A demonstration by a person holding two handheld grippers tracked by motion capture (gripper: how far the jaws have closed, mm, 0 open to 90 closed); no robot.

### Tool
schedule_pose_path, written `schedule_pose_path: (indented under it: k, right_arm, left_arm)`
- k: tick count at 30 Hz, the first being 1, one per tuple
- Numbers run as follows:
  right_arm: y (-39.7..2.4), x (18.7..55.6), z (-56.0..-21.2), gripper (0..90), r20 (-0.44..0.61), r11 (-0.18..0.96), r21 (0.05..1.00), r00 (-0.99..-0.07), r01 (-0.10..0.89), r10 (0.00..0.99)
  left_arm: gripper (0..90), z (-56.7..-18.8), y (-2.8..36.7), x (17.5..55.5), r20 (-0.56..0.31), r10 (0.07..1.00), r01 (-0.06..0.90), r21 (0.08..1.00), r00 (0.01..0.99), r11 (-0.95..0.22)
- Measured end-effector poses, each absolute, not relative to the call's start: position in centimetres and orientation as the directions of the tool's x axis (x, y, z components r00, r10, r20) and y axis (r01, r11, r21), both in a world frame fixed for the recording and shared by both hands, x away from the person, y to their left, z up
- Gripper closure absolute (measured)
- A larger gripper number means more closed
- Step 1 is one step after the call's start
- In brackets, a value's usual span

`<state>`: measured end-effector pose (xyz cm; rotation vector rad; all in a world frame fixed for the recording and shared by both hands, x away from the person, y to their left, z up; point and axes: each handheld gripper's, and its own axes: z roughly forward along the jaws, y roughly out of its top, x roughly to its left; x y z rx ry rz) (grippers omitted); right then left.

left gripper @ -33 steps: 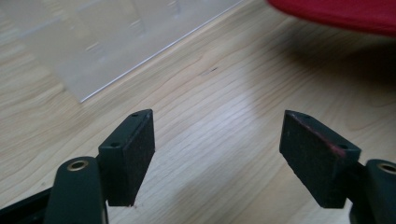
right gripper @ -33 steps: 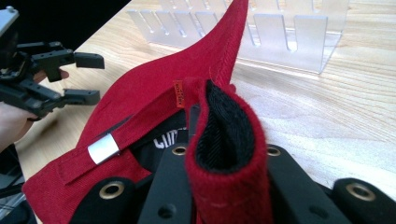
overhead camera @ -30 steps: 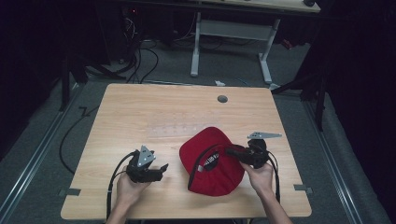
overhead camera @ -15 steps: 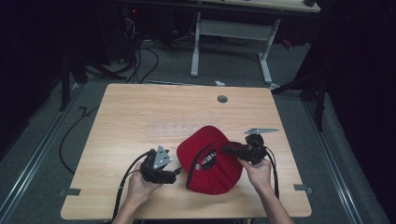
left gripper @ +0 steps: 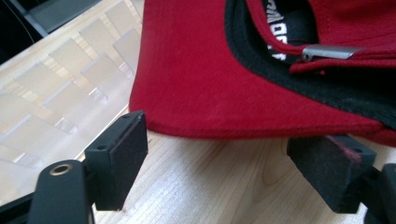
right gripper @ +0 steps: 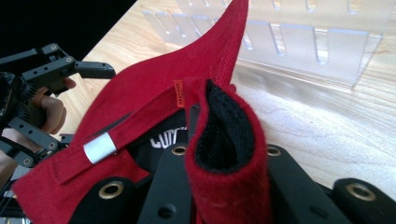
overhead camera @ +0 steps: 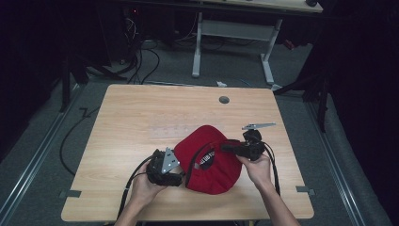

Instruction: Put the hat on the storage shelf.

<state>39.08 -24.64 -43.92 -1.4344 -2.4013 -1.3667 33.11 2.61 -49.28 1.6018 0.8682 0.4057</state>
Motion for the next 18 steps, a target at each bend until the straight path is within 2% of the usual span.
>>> schedule_pose_path:
  k: [3, 7, 9, 10, 14, 18]
  right_arm:
    - [-24.1, 39.3, -43.7, 83.2, 0.417, 0.202, 0.656, -0.573, 0.727, 0.706]
    - [-23.3, 39.4, -43.4, 83.1, 0.403, 0.225, 0.651, -0.582, 0.725, 0.707]
    - [-23.1, 39.4, -43.5, 83.1, 0.411, 0.226, 0.649, -0.585, 0.726, 0.699]
    - [-22.7, 39.4, -43.6, 83.0, 0.45, 0.224, 0.64, -0.595, 0.735, 0.666]
    - [-22.0, 39.4, -43.5, 82.9, 0.436, 0.229, 0.646, -0.598, 0.728, 0.672]
    - [-22.1, 39.3, -43.6, 82.6, 0.445, 0.237, 0.635, -0.599, 0.735, 0.666]
  left_arm:
    - [20.2, -49.4, 2.3, 32.9, -0.147, 0.738, 0.269, 0.962, 0.658, -0.047]
    - [22.4, -49.5, 2.3, 32.9, -0.12, 0.744, 0.247, 0.967, 0.658, -0.062]
    - [31.4, -49.5, 2.3, 32.8, -0.124, 0.736, 0.242, 0.969, 0.665, -0.056]
    - [31.6, -49.3, 1.9, 32.8, -0.118, 0.729, 0.232, 0.971, 0.674, -0.056]
    - [33.9, -49.1, 1.5, 32.9, -0.112, 0.732, 0.225, 0.973, 0.672, -0.058]
    - [44.7, -48.8, 2.0, 33.1, -0.146, 0.726, 0.249, 0.968, 0.672, -0.035]
